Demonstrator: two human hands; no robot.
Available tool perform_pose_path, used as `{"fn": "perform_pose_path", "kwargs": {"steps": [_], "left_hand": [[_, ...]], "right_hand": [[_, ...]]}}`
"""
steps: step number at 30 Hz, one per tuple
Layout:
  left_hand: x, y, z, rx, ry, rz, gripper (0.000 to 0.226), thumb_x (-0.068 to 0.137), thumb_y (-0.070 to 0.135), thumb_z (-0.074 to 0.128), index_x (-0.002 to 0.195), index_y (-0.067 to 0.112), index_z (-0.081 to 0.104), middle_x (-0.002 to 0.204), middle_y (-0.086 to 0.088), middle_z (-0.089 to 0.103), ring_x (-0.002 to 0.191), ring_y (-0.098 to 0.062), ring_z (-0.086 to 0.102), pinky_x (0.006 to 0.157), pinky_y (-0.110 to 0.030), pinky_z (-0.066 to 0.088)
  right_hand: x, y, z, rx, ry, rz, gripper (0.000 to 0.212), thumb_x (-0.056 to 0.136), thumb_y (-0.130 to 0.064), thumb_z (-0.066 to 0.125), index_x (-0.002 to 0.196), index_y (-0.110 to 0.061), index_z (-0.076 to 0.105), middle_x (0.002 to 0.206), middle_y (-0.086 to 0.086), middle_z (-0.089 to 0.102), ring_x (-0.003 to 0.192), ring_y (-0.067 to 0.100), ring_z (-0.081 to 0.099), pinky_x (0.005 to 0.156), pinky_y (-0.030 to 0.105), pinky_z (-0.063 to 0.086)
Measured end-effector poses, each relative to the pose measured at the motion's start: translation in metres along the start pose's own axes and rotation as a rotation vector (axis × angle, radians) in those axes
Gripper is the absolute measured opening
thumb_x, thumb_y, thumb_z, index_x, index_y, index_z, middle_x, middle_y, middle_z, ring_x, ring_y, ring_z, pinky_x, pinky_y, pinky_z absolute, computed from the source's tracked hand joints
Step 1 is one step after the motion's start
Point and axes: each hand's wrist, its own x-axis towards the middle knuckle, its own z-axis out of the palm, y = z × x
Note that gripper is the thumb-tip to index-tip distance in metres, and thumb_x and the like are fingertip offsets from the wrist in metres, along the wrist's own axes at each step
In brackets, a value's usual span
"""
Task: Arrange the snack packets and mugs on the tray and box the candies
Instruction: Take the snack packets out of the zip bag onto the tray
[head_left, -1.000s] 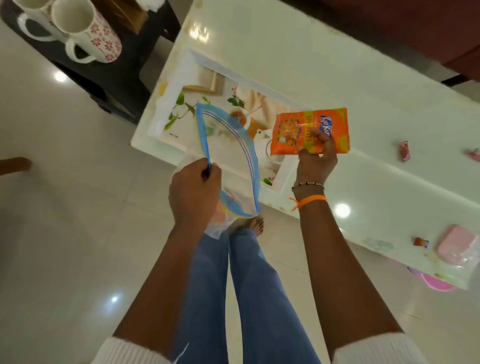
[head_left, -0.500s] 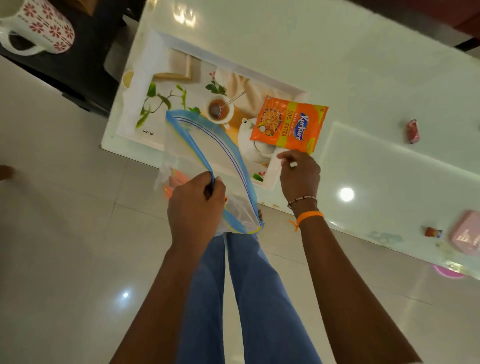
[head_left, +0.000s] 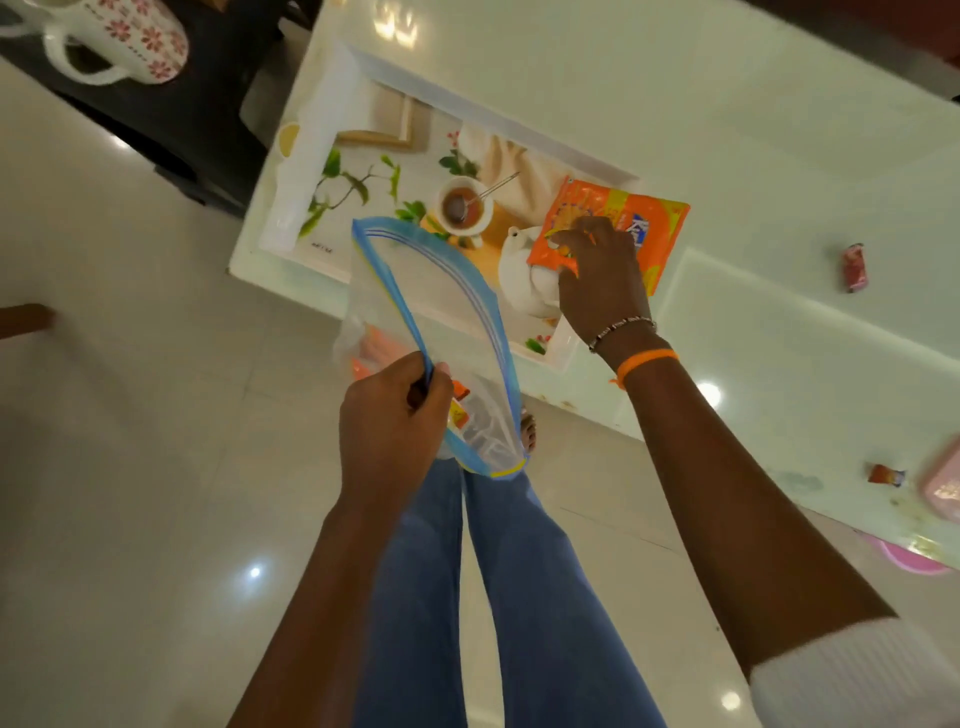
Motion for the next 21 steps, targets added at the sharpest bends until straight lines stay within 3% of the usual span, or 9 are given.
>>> {"fn": "perform_pose_path", "kwargs": {"steps": [3, 5, 7, 10, 12, 14, 16, 18, 21], "left_hand": [[-0.009, -0.006, -0.009, -0.025, 0.019, -0.046, 0.036, 0.082, 0.027, 0.051, 0.049, 0.023, 0.039, 0.04, 0.001, 0.033, 0.044, -0.008, 0.035, 0.048, -0.025, 0.025], [-0.016, -0.011, -0.019, -0.05, 0.038, -0.084, 0.039, 0.082, 0.026, 0.052, 0.046, 0.028, 0.039, 0.04, 0.0, 0.036, 0.041, -0.007, 0.033, 0.047, -0.024, 0.024], [-0.024, -0.016, -0.027, -0.068, 0.059, -0.106, 0.042, 0.084, 0.027, 0.053, 0.047, 0.027, 0.033, 0.04, 0.001, 0.03, 0.042, -0.009, 0.029, 0.047, -0.027, 0.023], [-0.037, -0.023, -0.039, -0.149, 0.084, -0.116, 0.039, 0.088, 0.028, 0.051, 0.053, 0.013, 0.041, 0.044, 0.001, 0.036, 0.048, -0.008, 0.03, 0.046, -0.031, 0.027], [-0.046, -0.026, -0.045, -0.22, 0.109, -0.111, 0.041, 0.089, 0.029, 0.05, 0.062, -0.001, 0.048, 0.052, -0.018, 0.046, 0.052, -0.016, 0.036, 0.047, -0.037, 0.033], [-0.055, -0.03, -0.051, -0.263, 0.147, -0.094, 0.04, 0.09, 0.027, 0.05, 0.065, -0.005, 0.05, 0.055, -0.023, 0.047, 0.052, -0.025, 0.037, 0.047, -0.04, 0.035], [-0.061, -0.033, -0.055, -0.316, 0.172, -0.108, 0.036, 0.09, 0.022, 0.051, 0.066, -0.005, 0.051, 0.056, -0.024, 0.047, 0.053, -0.034, 0.041, 0.047, -0.04, 0.037], [-0.064, -0.036, -0.057, -0.338, 0.198, -0.124, 0.038, 0.089, 0.023, 0.051, 0.063, -0.005, 0.048, 0.054, -0.023, 0.041, 0.052, -0.031, 0.035, 0.047, -0.038, 0.032], [-0.062, -0.038, -0.059, -0.298, 0.174, -0.121, 0.042, 0.088, 0.024, 0.051, 0.062, -0.008, 0.047, 0.052, -0.022, 0.038, 0.051, -0.025, 0.032, 0.047, -0.036, 0.029]], "right_hand": [[-0.04, -0.054, -0.023, 0.47, 0.096, -0.12, 0.02, 0.085, 0.001, 0.046, 0.092, -0.001, 0.065, 0.093, 0.017, 0.065, 0.086, 0.03, 0.063, 0.077, 0.038, 0.049], [-0.064, -0.091, -0.025, 0.704, -0.075, -0.092, 0.023, 0.084, 0.006, 0.042, 0.088, 0.002, 0.064, 0.078, 0.016, 0.065, 0.073, 0.032, 0.066, 0.071, 0.04, 0.055], [-0.069, -0.118, -0.01, 0.596, -0.338, -0.098, 0.025, 0.082, 0.007, 0.043, 0.094, 0.002, 0.065, 0.091, 0.021, 0.067, 0.089, 0.037, 0.065, 0.082, 0.043, 0.053], [-0.052, -0.145, 0.032, 0.122, -0.726, -0.132, 0.02, 0.085, 0.001, 0.05, 0.101, -0.005, 0.061, 0.127, 0.023, 0.055, 0.116, 0.037, 0.053, 0.088, 0.036, 0.044], [-0.041, -0.156, 0.061, -0.022, -0.848, -0.086, 0.028, 0.088, -0.003, 0.05, 0.116, -0.003, 0.052, 0.141, 0.025, 0.041, 0.127, 0.037, 0.044, 0.094, 0.038, 0.042], [-0.041, -0.163, 0.084, -0.02, -0.836, 0.016, 0.045, 0.095, -0.014, 0.043, 0.136, 0.0, 0.032, 0.149, 0.022, 0.027, 0.136, 0.036, 0.031, 0.11, 0.043, 0.03], [-0.047, -0.166, 0.098, -0.04, -0.716, 0.08, 0.053, 0.096, -0.023, 0.043, 0.141, -0.002, 0.024, 0.149, 0.019, 0.026, 0.138, 0.035, 0.026, 0.113, 0.045, 0.025], [-0.053, -0.171, 0.103, -0.092, -0.574, 0.077, 0.051, 0.095, -0.02, 0.044, 0.139, -0.002, 0.027, 0.146, 0.016, 0.03, 0.136, 0.033, 0.028, 0.11, 0.043, 0.028], [-0.057, -0.176, 0.104, -0.009, -0.538, 0.006, 0.027, 0.095, -0.01, 0.041, 0.121, -0.004, 0.048, 0.139, 0.023, 0.038, 0.13, 0.037, 0.036, 0.107, 0.043, 0.032]]}}
